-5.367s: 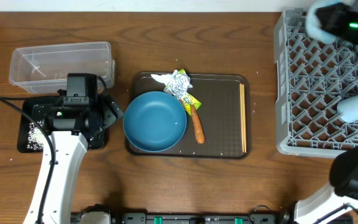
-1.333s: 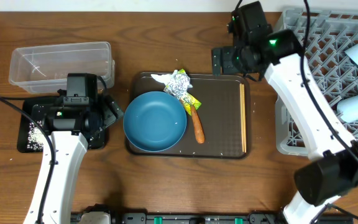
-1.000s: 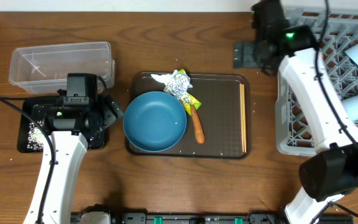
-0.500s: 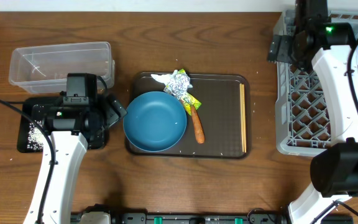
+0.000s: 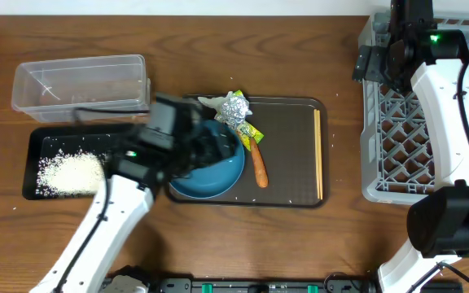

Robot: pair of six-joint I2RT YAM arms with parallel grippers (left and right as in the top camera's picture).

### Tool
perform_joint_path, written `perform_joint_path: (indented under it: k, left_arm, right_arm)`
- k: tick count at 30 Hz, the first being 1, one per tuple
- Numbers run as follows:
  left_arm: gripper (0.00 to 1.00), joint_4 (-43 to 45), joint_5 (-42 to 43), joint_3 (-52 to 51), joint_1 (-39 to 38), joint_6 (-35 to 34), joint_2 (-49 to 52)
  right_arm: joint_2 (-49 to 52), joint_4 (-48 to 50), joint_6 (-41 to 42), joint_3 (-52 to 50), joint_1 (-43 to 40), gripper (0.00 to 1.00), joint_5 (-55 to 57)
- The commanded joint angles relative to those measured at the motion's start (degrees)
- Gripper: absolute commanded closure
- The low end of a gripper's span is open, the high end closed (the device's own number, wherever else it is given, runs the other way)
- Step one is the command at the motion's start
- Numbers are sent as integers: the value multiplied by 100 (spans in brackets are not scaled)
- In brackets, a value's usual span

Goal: Sort waste into correct bins and load items into the dishwasher rack
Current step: 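Move the left gripper over the orange carrot on the brown tray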

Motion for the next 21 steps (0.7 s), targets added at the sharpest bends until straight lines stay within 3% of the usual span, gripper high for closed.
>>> perform_joint_path:
  k: [1, 6, 14, 21]
  left_arm:
    - [0, 149, -861, 52, -483, 79, 289]
    - [0, 313, -968, 280, -682, 175, 739]
    - [0, -1261, -973, 1843, -682, 911, 1716]
    - [0, -1318, -973, 2199, -1058, 935, 2249]
  right_arm:
    - [-9, -11, -46, -15, -11, 1, 35]
    - [-9, -11, -46, -15, -11, 1, 35]
    - [-9, -11, -46, -15, -11, 1, 35]
    - [-9, -13, -46, -15, -11, 1, 33]
